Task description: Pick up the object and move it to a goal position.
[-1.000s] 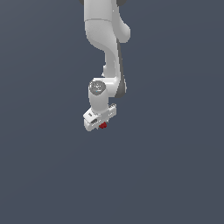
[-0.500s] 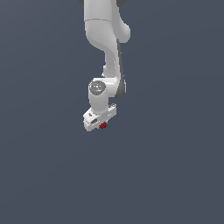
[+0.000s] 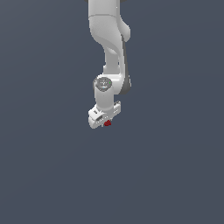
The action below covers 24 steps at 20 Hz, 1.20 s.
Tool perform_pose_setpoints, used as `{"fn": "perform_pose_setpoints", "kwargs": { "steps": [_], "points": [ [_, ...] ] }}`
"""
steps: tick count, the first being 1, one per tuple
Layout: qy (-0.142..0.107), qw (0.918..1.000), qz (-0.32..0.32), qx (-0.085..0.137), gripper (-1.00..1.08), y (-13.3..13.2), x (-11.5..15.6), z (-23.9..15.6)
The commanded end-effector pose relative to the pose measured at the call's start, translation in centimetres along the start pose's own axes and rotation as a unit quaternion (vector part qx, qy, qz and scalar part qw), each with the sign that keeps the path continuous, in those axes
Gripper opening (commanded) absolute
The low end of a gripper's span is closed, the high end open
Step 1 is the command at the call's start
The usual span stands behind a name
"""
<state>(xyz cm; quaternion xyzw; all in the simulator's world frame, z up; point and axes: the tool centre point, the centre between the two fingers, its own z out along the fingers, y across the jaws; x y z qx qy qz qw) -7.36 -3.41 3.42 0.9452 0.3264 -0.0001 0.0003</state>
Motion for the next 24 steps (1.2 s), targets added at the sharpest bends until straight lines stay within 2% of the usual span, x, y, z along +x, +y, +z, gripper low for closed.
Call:
{"fn": "perform_pose_setpoints", "kwargs": {
  "steps": [1, 15, 20, 24],
  "points": [
    [0.0, 1.0, -0.001, 0.0, -1.0, -1.7, 0.7, -0.7],
    [0.0, 1.0, -0.001, -0.001, -1.0, -14.8, 5.8, -6.7],
    [0.0, 1.0, -0.001, 0.0, -1.0, -17.6, 7.1, -8.0],
    [0.0, 1.0, -0.001, 0.0, -1.0, -18.6, 7.6, -8.5]
  ]
}}
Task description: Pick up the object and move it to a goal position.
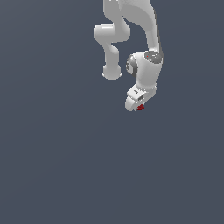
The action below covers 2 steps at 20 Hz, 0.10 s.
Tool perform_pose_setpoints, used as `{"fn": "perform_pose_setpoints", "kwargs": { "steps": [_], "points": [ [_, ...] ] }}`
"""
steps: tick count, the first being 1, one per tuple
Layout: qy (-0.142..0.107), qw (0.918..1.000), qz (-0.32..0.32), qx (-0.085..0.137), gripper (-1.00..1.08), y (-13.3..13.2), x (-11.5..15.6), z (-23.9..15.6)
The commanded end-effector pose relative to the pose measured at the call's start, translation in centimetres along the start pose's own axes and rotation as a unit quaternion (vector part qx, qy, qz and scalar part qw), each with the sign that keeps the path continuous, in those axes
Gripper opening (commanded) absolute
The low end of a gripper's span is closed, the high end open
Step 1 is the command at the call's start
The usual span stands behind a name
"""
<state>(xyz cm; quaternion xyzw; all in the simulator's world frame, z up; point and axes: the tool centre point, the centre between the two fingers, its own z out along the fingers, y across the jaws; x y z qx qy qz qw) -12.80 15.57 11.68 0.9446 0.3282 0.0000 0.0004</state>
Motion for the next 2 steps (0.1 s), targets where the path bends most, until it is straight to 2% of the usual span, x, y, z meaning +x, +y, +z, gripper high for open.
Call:
{"fn": "perform_pose_setpoints", "kwargs": {
  "steps": [1, 2],
  "points": [
    [0.0, 1.0, 0.001, 0.0, -1.0, -0.43, 0.22, -0.23],
    [0.0, 1.0, 0.001, 0.0, -1.0, -0.46, 0.24, -0.25]
  ]
}}
